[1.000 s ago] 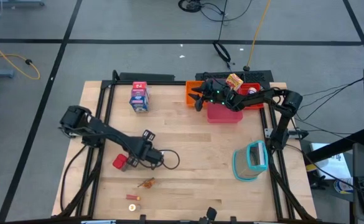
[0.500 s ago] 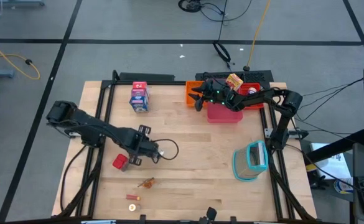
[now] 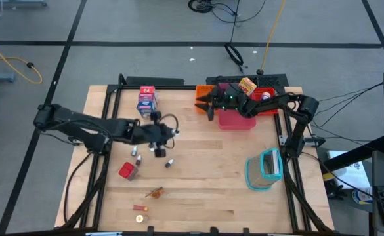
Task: Pick & Place Kitchen Items
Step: Put the large black food coloring bottle into the orange bin, then put the small brown food coloring bottle into the orange bin
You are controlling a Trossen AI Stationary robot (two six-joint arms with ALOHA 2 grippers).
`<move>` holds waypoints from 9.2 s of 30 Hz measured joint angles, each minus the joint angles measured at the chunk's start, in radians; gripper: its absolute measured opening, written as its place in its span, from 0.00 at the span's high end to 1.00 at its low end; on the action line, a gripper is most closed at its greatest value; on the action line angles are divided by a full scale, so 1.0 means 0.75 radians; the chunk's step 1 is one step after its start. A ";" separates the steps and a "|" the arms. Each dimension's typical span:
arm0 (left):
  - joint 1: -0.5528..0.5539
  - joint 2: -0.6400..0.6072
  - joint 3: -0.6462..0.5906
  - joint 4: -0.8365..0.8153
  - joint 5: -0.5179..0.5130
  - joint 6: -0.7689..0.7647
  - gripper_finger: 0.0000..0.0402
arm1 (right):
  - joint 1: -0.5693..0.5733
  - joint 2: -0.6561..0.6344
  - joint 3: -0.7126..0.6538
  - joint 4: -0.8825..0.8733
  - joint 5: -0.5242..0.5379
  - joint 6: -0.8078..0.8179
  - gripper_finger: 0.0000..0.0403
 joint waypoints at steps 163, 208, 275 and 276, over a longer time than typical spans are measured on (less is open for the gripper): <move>0.035 0.261 -0.203 -0.724 0.188 -1.374 0.51 | 0.123 -0.389 -0.043 -0.172 0.540 -0.336 0.47; 0.118 0.264 -0.302 -0.282 0.130 -0.616 0.58 | 0.124 -0.389 -0.043 -0.192 0.539 -0.341 0.47; 0.279 0.265 -0.217 0.900 0.239 -0.039 0.87 | 0.311 -0.389 -0.043 -0.272 0.309 -0.308 0.54; 0.280 0.265 -0.217 0.938 0.235 -0.032 0.87 | 0.316 -0.389 -0.043 -0.272 0.309 -0.306 0.54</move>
